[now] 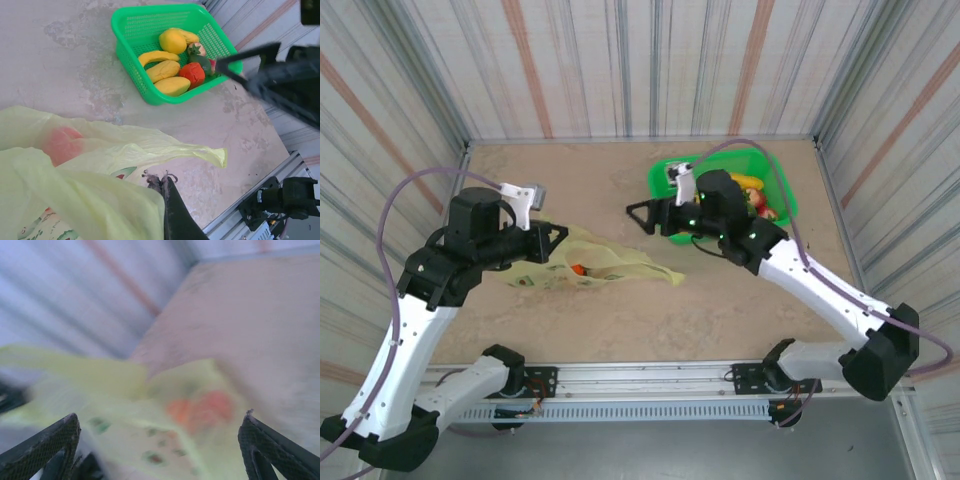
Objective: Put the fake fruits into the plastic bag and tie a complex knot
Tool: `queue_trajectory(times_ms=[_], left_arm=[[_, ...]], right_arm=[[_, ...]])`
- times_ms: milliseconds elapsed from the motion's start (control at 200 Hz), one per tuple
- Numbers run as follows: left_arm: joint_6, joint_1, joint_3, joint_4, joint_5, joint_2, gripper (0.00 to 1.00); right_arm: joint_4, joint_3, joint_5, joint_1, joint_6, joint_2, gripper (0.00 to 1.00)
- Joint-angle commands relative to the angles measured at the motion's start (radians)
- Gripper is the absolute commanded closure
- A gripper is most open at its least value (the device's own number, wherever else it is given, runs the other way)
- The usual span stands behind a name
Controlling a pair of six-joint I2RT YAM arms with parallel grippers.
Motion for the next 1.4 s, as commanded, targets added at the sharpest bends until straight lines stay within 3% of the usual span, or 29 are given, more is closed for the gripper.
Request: queue_trajectory(times_ms=[0,85,230,371,611,746,1002,1398], left_arm=[[0.01,0.008,0.013,-0.006,0.021,0.0,1.0],[0.005,0.008,0.012,-0.003,0.032,-0.002,1.0],[-0.003,0.008,0.012,0.003,0.045,-0.005,1.0],[-0.003,0.008,0.013,0.004,0.043,-0.005,1.0],[0.001,0.009,0.021,0.01,0.041,0.003,1.0],[0.001,0.008,0.033,0.006,0.043,0.008,1.0],[0.003,0.008,0.036,0.001,0.046,0.014,1.0],[0.015,0.009,0.052,-0.005,0.043,0.04,1.0]], right_arm=[[-0.265,0.051,0.199,-0.131,0.031,0.094,0.13],[-0.398,0.136,0.303,-0.211,0.075,0.207,0.11],[-0.491,0.246,0.346,-0.282,0.153,0.372,0.11],[-0.57,0.361,0.31,-0.292,0.405,0.504,0.1],[-0.726,0.632,0.255,-0.293,0.711,0.736,0.07],[-0.719,0.684,0.199,-0.308,0.839,0.831,0.07],[-0.669,0.788,0.178,-0.335,0.92,0.98,0.11],[-0.669,0.901,0.174,-0.349,0.919,1.135,0.26]])
